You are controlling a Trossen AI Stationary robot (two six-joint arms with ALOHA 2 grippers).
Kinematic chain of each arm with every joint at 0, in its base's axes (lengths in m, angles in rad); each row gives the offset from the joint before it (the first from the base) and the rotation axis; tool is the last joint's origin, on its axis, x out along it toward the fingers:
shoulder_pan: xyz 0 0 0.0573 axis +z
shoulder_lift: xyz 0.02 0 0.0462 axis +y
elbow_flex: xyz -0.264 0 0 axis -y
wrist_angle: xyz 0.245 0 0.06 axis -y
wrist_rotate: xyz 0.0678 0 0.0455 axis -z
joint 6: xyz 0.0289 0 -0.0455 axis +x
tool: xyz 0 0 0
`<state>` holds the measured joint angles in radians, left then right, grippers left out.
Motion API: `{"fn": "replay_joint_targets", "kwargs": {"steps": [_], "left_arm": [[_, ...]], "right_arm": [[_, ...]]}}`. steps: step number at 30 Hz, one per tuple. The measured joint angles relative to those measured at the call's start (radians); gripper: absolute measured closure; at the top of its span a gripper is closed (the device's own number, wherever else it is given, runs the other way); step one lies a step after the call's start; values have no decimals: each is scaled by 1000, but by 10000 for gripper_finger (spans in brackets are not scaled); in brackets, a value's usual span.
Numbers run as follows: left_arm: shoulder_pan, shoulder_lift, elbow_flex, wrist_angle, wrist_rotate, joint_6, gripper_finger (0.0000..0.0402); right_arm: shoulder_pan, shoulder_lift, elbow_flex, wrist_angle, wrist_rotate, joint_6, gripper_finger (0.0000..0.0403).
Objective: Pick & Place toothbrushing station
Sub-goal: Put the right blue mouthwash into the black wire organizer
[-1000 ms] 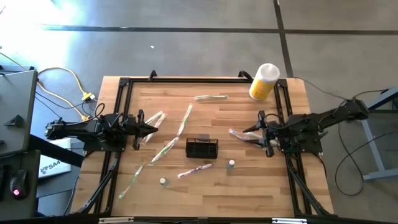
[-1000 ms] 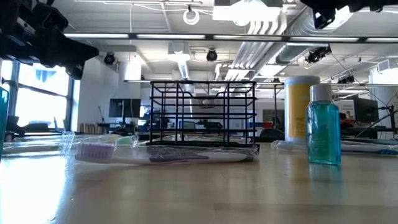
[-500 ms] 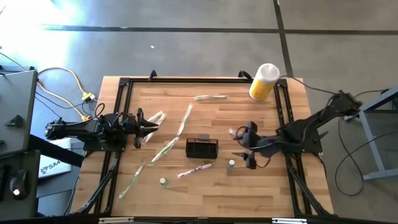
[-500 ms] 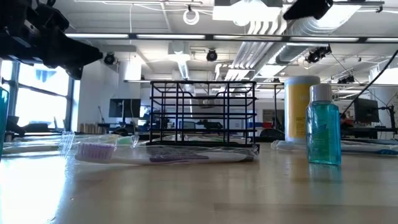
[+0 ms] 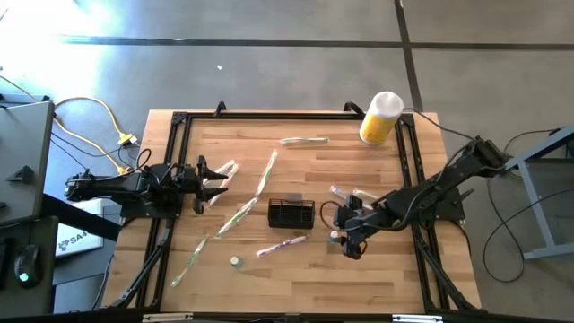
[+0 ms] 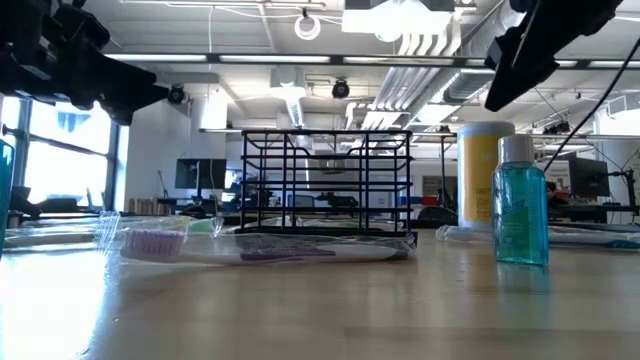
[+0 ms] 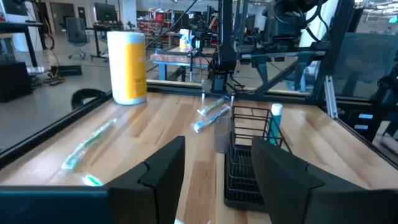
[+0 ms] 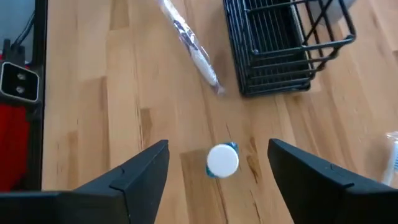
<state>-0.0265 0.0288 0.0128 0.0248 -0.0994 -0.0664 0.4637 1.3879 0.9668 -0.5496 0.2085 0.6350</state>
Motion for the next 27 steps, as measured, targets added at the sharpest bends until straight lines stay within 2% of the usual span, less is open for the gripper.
{"fn": "replay_joint_targets", "kwargs": {"steps": [2, 7, 12, 16, 27], "left_arm": [[0, 0, 0, 0, 0, 9, 220], [0, 0, 0, 0, 0, 10, 220], [0, 0, 0, -1, 1, 9, 220], [0, 0, 0, -1, 3, 10, 220], [0, 0, 0, -1, 3, 10, 220]], "right_arm": [[-13, 9, 0, 9, 3, 23, 137], [-64, 10, 0, 7, -3, 241, 137], [-96, 10, 0, -6, -25, 295, 137], [-115, 30, 0, -38, -58, 432, 137], [-118, 163, 0, -55, -204, 499, 137]]}}
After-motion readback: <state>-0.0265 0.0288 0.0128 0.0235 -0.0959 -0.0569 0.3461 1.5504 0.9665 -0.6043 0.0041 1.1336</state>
